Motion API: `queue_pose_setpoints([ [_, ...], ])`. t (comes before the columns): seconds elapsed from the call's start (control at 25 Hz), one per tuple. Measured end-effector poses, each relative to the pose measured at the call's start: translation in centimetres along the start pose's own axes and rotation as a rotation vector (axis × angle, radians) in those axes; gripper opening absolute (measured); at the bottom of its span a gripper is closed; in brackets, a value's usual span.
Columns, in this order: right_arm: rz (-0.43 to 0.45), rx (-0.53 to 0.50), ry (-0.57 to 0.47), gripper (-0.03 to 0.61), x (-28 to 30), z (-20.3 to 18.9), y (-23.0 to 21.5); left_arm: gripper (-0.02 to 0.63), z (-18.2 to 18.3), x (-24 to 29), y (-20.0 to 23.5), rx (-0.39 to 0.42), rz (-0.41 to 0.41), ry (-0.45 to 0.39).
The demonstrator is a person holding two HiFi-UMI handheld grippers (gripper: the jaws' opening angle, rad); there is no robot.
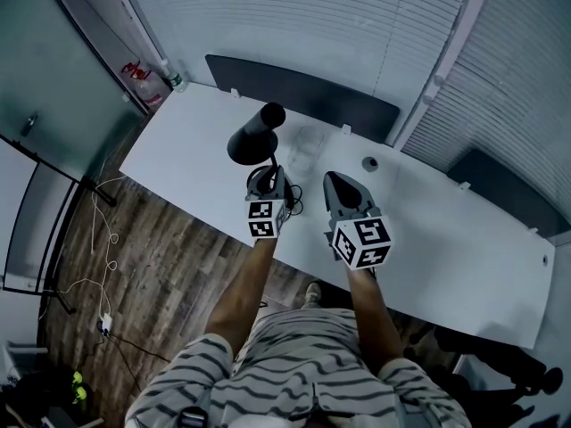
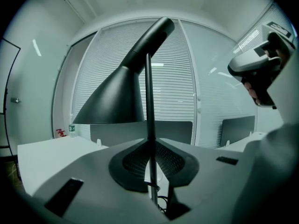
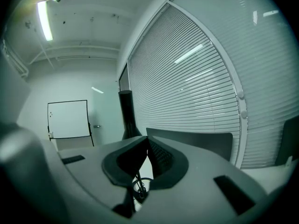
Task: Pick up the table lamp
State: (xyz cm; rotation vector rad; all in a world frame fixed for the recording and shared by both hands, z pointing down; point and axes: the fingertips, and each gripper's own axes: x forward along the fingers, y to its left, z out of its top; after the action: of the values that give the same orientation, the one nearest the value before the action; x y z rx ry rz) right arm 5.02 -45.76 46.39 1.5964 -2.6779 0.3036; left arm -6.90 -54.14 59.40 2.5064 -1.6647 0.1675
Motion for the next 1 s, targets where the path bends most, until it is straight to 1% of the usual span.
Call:
queue_pose_setpoints([
  [0.2, 0.008, -0.004, -0.006, 0.012, 0.2, 0.2, 0.3, 0.037, 1.0, -0.5, 0.3, -0.046, 0.0, -0.003],
  [0.44, 0.021, -0.016, -0.006, 0.012, 0.5, 0.5, 1.4, 0.037, 3.5, -2.0, 0.4, -0.078, 0.0, -0.045],
  [0.64, 0.029, -0.021, -0.019, 0.012, 0.2, 1.0, 2.1, 0.037, 5.9, -3.6, -0.2, -0.073, 0.004, -0.067],
  [0.8, 0.035, -0.025, -0.028, 0.012, 0.0, 1.5, 2.8, 0.037, 8.7, -5.3, -1.4, -0.045, -0.019, -0.1],
  [1.0, 0.043, -0.032, -0.039, 0.012, 0.0, 2.0, 3.7, 0.038, 11.8, -7.0, -2.6, -0.032, -0.036, -0.136],
])
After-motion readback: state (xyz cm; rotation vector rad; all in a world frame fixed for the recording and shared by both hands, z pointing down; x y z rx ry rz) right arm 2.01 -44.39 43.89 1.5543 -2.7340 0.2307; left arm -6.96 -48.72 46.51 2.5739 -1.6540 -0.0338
